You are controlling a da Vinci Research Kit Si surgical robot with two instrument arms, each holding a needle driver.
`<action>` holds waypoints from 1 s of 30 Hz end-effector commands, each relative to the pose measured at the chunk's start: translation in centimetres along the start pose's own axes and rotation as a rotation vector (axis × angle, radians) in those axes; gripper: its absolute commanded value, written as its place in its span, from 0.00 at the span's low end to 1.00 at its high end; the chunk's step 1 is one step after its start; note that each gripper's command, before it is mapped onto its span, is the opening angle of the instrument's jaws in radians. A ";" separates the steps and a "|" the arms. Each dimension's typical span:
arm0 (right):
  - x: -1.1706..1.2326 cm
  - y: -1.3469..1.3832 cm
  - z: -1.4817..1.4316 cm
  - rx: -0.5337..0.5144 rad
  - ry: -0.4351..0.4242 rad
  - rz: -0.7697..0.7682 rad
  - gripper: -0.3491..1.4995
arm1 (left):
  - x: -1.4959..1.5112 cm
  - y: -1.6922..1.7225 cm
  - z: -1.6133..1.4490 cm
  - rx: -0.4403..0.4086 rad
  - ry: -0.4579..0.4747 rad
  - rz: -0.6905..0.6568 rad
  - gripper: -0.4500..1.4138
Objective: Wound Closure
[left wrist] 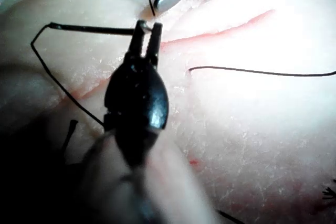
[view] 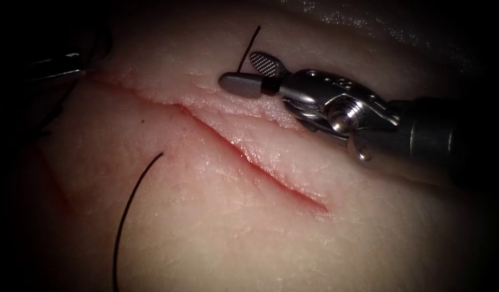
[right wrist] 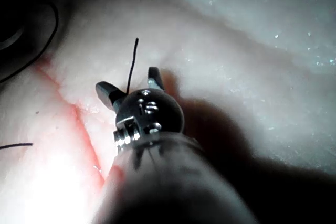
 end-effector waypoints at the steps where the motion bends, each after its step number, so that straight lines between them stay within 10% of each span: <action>1: -0.02 -0.05 0.16 0.005 -0.001 -0.003 0.81 | -0.06 0.02 0.06 -0.001 0.000 -0.001 0.00; 4: -0.03 -0.06 0.22 0.004 -0.001 -0.003 0.72 | -0.06 0.02 0.06 -0.001 0.000 -0.001 0.00; 5: -0.03 -0.07 0.18 0.002 0.002 -0.062 0.23 | -0.06 0.02 0.05 -0.001 0.000 -0.001 0.00; 6: -0.03 -0.07 0.18 0.002 0.002 -0.062 0.23 | -0.06 0.02 0.05 -0.001 0.000 -0.001 0.00; 7: -0.03 -0.08 0.15 -0.014 0.006 -0.108 0.00 | -0.06 0.02 0.05 -0.001 0.000 -0.001 0.00; 30: 0.55 -0.48 -0.26 -0.044 0.109 -0.376 0.00 | -0.05 0.02 0.05 -0.002 -0.001 -0.001 0.00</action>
